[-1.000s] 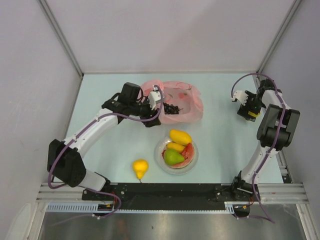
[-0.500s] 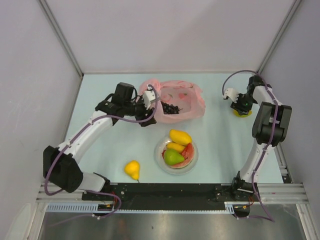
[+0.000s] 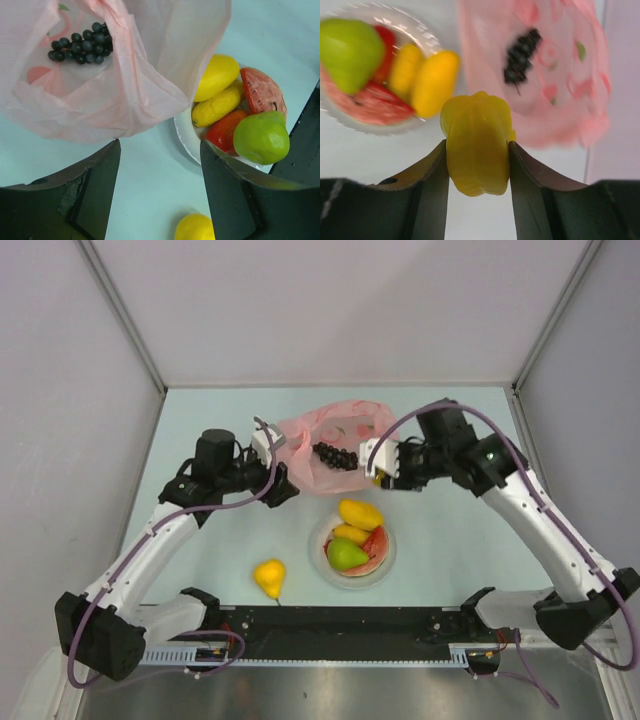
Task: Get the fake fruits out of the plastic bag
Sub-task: Place the fake fruit on the plate.
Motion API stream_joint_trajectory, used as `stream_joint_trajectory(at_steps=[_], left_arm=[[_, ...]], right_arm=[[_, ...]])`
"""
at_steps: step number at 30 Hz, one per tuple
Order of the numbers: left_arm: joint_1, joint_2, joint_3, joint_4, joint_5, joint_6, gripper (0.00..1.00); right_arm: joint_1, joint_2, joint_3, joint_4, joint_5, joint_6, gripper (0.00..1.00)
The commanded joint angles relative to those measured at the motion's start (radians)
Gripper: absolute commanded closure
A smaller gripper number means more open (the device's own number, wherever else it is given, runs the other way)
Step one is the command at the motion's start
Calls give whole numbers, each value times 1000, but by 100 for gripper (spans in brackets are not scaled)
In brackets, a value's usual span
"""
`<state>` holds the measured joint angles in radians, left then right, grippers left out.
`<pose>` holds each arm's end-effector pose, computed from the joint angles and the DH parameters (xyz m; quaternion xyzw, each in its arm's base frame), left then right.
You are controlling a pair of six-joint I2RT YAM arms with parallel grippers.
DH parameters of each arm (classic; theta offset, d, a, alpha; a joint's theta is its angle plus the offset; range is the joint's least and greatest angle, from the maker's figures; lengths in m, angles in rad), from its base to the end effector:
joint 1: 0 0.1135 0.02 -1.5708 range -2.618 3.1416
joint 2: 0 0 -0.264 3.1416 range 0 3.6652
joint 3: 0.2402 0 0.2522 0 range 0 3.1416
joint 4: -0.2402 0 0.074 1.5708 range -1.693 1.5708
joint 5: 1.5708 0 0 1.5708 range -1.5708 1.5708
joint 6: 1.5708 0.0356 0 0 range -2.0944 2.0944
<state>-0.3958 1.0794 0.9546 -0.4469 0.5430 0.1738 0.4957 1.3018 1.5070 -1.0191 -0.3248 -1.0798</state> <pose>0.2086 -0.1071 0.3188 0.3609 0.7755 -0.2851 0.4326 0.2157 0.1296 0.3983 -0.6921 0.6046 0.0389 0.3924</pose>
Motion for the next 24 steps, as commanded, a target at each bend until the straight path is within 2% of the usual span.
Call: stream_joint_trajectory(at_steps=[1,2,5,9,16,24], left_arm=[[40,-30,6,97,-6,-122,30],[44,-44,4,102,0,-120,30],[63,-68,-7,112,6,-126,30],[109,-122,-26,100,9,-126,30],[167,-214,-91,109,37,-138,30],[212,-271,-155,122,95,-166,29]], right_arm=[[217,-3,-31,-115,58,153,68],[306,5,-33,-95,67,153,68],[417,62,-33,-37,102,118,68],[480,178,-24,40,93,48,68],[495,379,79,85,44,-31,69],[495,553,231,28,-14,-75,69]])
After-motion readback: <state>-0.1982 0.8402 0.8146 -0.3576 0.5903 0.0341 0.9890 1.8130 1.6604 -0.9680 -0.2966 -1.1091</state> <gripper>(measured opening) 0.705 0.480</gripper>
